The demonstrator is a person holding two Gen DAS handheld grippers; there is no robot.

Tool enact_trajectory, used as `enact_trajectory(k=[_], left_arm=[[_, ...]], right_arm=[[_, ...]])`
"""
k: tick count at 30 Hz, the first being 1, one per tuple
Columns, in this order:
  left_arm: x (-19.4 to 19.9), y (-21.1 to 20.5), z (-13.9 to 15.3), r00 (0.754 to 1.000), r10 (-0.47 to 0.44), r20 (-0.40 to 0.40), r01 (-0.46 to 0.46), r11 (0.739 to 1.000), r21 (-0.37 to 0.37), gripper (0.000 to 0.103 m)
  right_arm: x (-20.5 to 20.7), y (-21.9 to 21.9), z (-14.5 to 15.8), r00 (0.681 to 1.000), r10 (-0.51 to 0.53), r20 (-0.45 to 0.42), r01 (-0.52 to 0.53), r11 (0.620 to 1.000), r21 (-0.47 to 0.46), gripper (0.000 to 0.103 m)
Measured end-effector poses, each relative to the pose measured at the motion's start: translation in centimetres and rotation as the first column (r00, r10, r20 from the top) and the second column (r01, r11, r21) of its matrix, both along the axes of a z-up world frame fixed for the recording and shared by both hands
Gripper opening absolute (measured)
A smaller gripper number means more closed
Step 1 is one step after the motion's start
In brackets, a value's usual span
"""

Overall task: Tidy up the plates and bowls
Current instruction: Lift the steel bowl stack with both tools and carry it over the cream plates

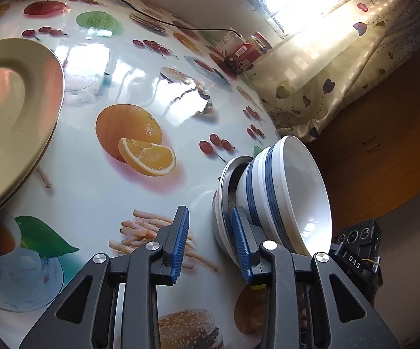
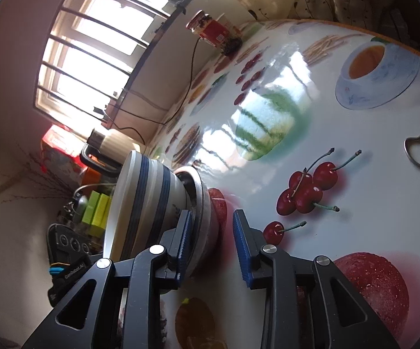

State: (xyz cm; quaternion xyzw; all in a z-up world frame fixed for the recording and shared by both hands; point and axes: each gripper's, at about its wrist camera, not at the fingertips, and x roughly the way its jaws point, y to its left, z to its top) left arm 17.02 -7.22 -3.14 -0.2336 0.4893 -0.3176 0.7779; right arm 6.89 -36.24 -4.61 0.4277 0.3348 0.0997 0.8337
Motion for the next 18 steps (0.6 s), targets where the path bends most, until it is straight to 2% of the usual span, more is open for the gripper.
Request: enact_trajectory(k=[3, 6, 10, 18], left_arm=[[-0.04, -0.11, 0.13, 1.000, -0.010, 0.004, 0.010, 1.000, -0.020, 0.019], [-0.06, -0.19, 0.21, 1.000, -0.015, 0.007, 0.016, 0.999, -0.029, 0.015], [-0.13, -0.12, 0.18, 1.000, -0.016, 0.007, 0.016, 0.999, -0.038, 0.014], [0.00, -0.01, -0.02, 1.000, -0.021, 0.005, 0.021, 0.999, -0.048, 0.014]], right_arm=[[-0.08, -0.28, -0.48, 1.000, -0.002, 0.009, 0.002, 0.997, 0.074, 0.018], [-0.17, -0.19, -0.44, 1.000, -0.004, 0.021, 0.002, 0.995, 0.103, 0.013], [-0.36, -0.49, -0.90, 1.000, -0.012, 0.023, 0.009, 0.989, 0.151, 0.013], [-0.28, -0.39, -0.91, 0.999, -0.027, 0.018, 0.024, 0.987, 0.160, 0.013]])
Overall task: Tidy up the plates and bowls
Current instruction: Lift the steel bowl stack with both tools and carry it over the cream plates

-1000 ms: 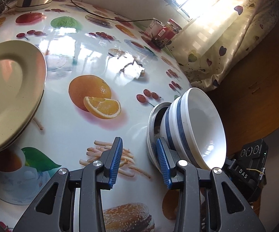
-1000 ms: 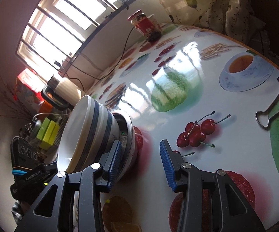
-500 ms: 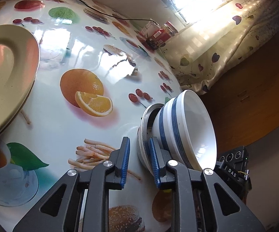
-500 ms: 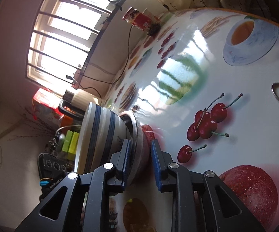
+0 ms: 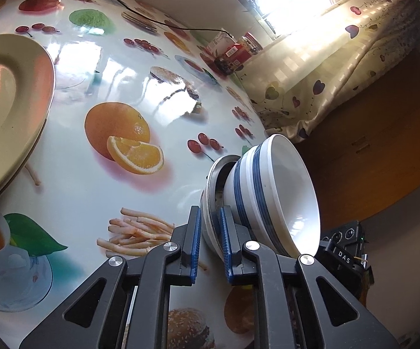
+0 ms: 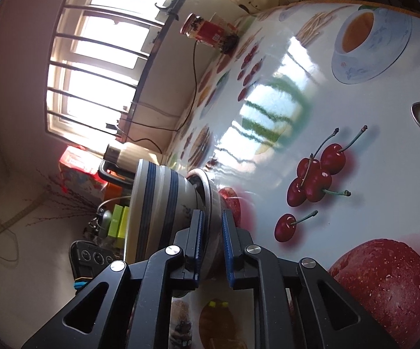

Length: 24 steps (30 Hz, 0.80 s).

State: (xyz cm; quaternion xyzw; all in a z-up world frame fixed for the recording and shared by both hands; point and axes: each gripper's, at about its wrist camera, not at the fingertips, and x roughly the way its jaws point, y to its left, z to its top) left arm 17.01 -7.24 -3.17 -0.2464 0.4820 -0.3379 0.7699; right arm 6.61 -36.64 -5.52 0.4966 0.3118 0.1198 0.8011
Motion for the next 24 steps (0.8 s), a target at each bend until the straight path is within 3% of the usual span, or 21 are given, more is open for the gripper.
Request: enact_trajectory(k=[6, 13, 24], left_arm=[[-0.2, -0.3, 0.5, 1.000, 0.000, 0.020, -0.001, 1.000, 0.029, 0.011], [-0.5, -0.7, 0.8, 0.999, 0.003, 0.042, -0.006, 0.998, 0.063, 0.010], [-0.7, -0.9, 1.2, 0.998, 0.005, 0.061, -0.011, 0.995, 0.100, 0.009]], right_arm=[[-0.1, 0.0, -0.1, 1.000, -0.002, -0.001, 0.002, 1.000, -0.018, 0.013], [0.0, 0.9, 1.2, 1.000, 0.014, 0.003, -0.013, 0.987, -0.162, 0.012], [0.2, 0.5, 0.9, 1.000, 0.021, 0.008, -0.019, 0.988, -0.156, 0.012]])
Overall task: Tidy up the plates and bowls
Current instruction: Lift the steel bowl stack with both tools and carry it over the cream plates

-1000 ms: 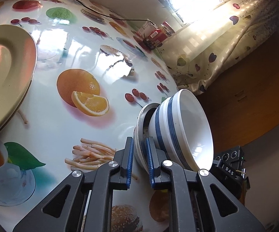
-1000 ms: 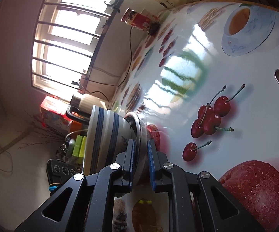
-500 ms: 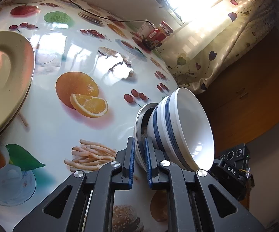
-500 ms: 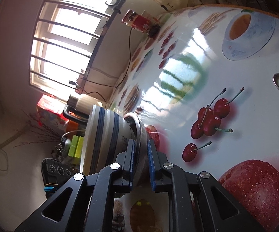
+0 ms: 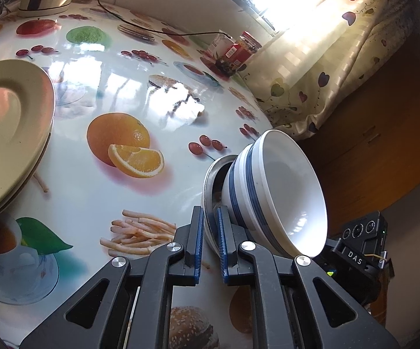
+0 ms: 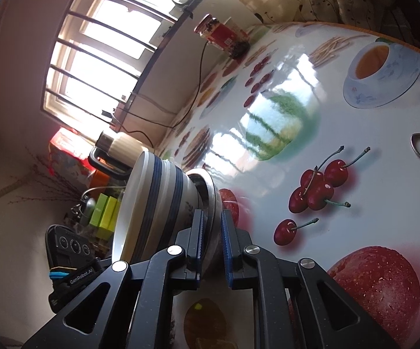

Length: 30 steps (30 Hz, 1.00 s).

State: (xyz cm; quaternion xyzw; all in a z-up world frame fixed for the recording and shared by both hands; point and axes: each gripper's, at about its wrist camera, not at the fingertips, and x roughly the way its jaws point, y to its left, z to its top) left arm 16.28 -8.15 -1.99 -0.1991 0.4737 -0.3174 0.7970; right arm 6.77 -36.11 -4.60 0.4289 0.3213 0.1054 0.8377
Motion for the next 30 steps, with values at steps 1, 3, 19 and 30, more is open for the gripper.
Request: enact_trajectory(k=[1, 3, 19, 30], left_arm=[[0.0, 0.0, 0.0, 1.000, 0.002, 0.000, -0.002, 1.000, 0.001, 0.009], [-0.1, 0.1, 0.1, 1.000, 0.002, 0.003, -0.002, 1.000, 0.004, 0.009], [-1.0, 0.3, 1.1, 0.999, 0.023, 0.032, -0.024, 1.000, 0.017, 0.009], [-1.7, 1.8, 2.5, 0.996, 0.062, 0.062, -0.064, 0.998, 0.025, 0.009]], right_arm=[[0.0, 0.1, 0.1, 1.000, 0.000, 0.000, 0.000, 1.000, -0.002, 0.012], [0.0, 0.2, 0.1, 1.000, 0.003, 0.000, -0.003, 1.000, -0.007, 0.012], [-0.1, 0.8, 1.0, 1.000, 0.017, 0.010, -0.017, 1.000, -0.013, 0.012], [0.5, 2.0, 2.2, 0.998, 0.050, 0.030, -0.049, 0.999, -0.021, 0.012]])
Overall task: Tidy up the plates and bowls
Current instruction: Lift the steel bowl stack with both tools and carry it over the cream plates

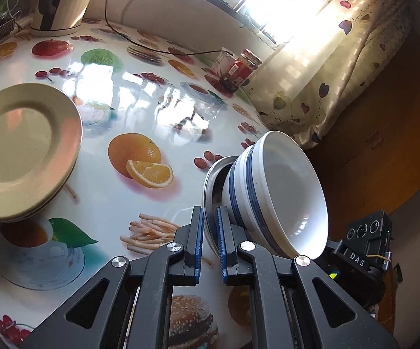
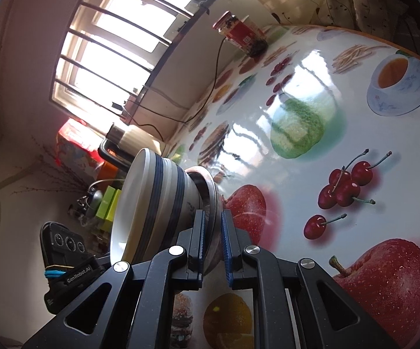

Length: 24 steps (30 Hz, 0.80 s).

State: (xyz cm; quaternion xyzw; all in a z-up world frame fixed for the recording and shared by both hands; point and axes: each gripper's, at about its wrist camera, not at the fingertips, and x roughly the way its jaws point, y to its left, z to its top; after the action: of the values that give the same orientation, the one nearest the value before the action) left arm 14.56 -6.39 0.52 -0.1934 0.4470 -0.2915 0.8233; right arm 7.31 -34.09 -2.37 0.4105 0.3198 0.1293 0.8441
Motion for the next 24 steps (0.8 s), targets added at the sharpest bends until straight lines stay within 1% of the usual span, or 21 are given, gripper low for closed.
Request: enact_trajectory(k=[16, 19, 24], left_arm=[[-0.1, 2.9, 1.7, 0.997, 0.073, 0.018, -0.073, 0.997, 0.005, 0.009], [-0.2, 3.4, 2.0, 0.995, 0.091, 0.027, -0.092, 0.996, 0.019, 0.009], [0.0, 4.6, 2.2, 0.993, 0.116, 0.023, -0.116, 0.993, 0.011, 0.009]], right_arm=[[2.0, 2.5, 1.4, 0.998, 0.063, 0.019, -0.063, 0.998, 0.004, 0.012], [2.5, 3.1, 1.7, 0.997, 0.079, 0.020, -0.079, 0.997, 0.006, 0.012], [3.6, 4.0, 1.8, 0.994, 0.103, 0.017, -0.103, 0.995, 0.011, 0.012]])
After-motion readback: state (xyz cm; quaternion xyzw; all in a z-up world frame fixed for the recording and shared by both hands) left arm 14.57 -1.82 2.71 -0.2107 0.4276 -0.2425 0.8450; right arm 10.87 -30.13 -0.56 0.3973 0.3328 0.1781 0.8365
